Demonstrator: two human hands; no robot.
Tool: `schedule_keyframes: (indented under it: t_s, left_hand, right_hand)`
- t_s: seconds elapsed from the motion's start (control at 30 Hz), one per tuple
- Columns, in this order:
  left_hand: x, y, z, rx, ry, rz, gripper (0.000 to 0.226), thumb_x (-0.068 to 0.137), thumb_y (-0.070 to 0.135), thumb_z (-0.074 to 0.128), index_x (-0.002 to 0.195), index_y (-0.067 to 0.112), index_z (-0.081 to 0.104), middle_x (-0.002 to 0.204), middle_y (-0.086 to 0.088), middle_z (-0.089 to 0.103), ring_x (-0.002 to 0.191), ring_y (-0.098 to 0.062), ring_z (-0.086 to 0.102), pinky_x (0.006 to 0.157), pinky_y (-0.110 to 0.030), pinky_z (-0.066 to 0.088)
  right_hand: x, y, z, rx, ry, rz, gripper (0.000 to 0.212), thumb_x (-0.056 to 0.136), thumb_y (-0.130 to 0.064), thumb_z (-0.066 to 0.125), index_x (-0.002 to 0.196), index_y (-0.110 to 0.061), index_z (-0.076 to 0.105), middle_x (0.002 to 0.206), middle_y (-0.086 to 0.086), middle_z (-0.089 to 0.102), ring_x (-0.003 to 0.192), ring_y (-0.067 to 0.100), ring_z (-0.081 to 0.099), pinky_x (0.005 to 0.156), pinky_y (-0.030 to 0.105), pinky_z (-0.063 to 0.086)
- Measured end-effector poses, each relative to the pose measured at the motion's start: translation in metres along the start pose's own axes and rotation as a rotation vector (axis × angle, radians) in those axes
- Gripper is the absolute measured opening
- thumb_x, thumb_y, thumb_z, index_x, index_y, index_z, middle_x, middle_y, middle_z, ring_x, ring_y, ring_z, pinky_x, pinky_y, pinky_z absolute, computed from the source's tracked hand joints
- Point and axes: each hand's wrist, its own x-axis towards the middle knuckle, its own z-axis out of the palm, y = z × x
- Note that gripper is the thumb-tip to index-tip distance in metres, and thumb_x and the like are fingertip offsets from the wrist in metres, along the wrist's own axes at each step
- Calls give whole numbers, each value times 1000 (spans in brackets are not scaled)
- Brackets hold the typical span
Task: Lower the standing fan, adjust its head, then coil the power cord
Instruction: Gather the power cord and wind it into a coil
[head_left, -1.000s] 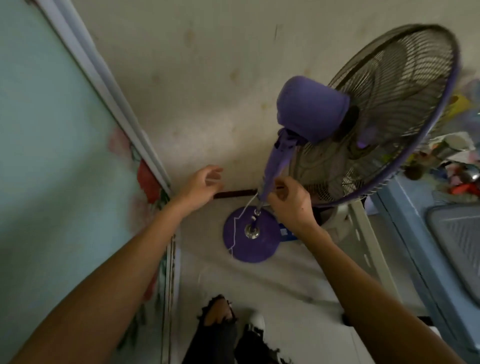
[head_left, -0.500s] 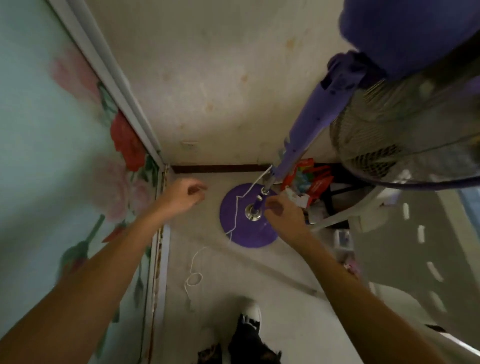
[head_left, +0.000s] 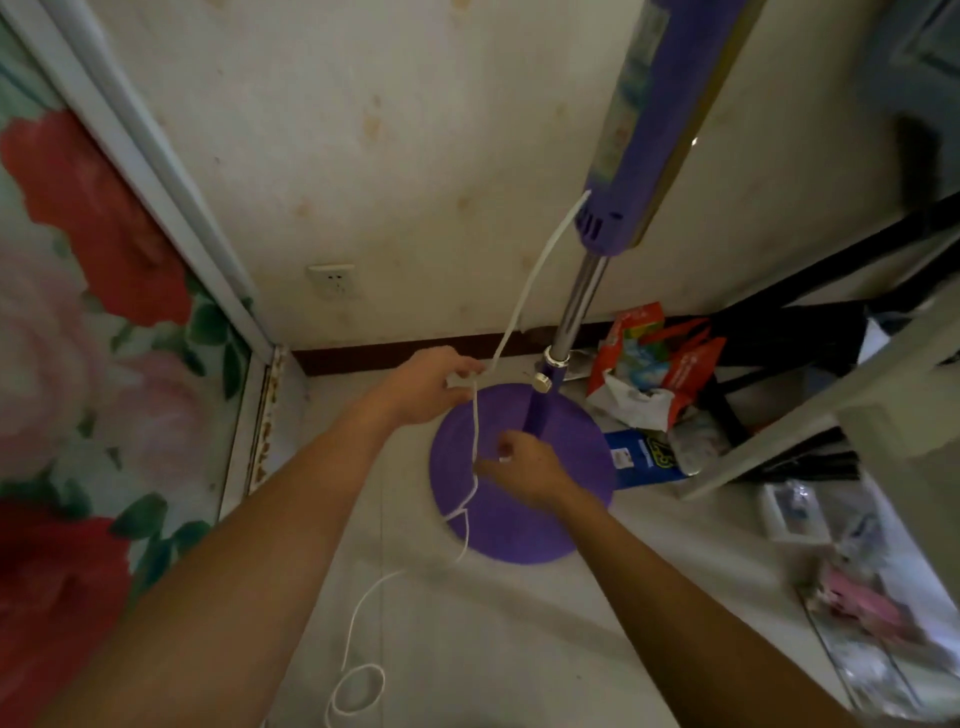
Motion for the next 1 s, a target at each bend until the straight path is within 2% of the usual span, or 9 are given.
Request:
schedule_keyframes:
  t_s: [0.1, 0.17, 0.33, 0.4, 0.5, 0.57, 0.73, 0.87, 1.0]
  left_hand:
    - [9, -3, 2, 34, 11, 63, 17, 94, 20, 65, 107, 14, 74, 103, -4, 71, 89, -22, 64, 82, -36, 51]
    - [7, -8, -3, 9, 7, 65, 12, 94, 16, 65, 100, 14, 75, 99, -4, 74, 91, -19, 66, 81, -31, 50]
    - [-18, -23, -14, -310, 13, -16, 20, 96, -5, 52, 87, 8, 65, 84, -11, 68, 84, -29, 67, 85, -45, 58]
    - [-28, -28, -23, -391, 72, -44, 22, 99, -6, 45, 94, 6, 63, 81, -12, 62, 77, -25, 66, 78, -41, 60]
    - [-36, -29, -43, -156, 102, 8, 33, 100, -5, 40, 109, 14, 67, 79, -6, 59, 66, -6, 62, 63, -18, 55]
    - [-39, -24, -56, 10, 73, 39, 38, 96, -6, 42, 110, 21, 64, 84, 0, 63, 70, -5, 62, 60, -8, 47]
    - [-44, -11, -69, 68, -50, -12, 42, 88, -8, 47, 112, 25, 56, 98, 6, 69, 86, -13, 64, 64, -15, 48]
    - [-50, 8, -69, -175, -82, -20, 36, 85, -15, 46, 107, 10, 61, 88, -6, 75, 75, -15, 72, 65, -20, 56]
    - [-57, 23, -67, -366, -159, -40, 16, 91, -1, 50, 93, 2, 65, 71, -10, 58, 61, -19, 53, 56, -30, 43]
  right_hand:
    - [3, 22, 23, -15, -75, -105, 31, 94, -29, 68, 114, -4, 66, 93, -6, 54, 92, 14, 50, 82, 29, 44]
    - [2, 32, 31, 35, -150, -183, 14, 98, -20, 63, 105, -8, 65, 94, -2, 59, 91, 15, 55, 89, 36, 50]
    - [0, 54, 0, 214, -259, -286, 12, 104, -19, 51, 94, -14, 54, 84, -3, 69, 86, 21, 67, 88, 44, 54]
    - [0, 62, -21, 241, -263, -321, 9, 103, -17, 55, 99, -9, 58, 87, 12, 70, 82, 22, 68, 87, 46, 56]
    - [2, 66, -51, 166, -178, -398, 10, 100, -15, 60, 106, -9, 65, 94, 17, 71, 84, 19, 69, 86, 42, 56]
    - [4, 62, -69, 162, -120, -447, 11, 99, -12, 61, 107, -12, 68, 95, 12, 72, 88, 18, 71, 87, 39, 57]
    - [1, 40, -93, 221, 57, -565, 19, 99, -8, 59, 104, -21, 72, 88, -2, 72, 83, 14, 68, 74, 25, 56]
    - [-8, 12, -107, 303, 230, -689, 23, 102, -20, 56, 107, -35, 72, 94, 0, 74, 84, 17, 72, 72, 28, 60]
    - [-10, -12, -122, 194, 389, -778, 21, 104, -23, 51, 106, -37, 67, 79, -18, 67, 70, 2, 62, 65, 16, 54]
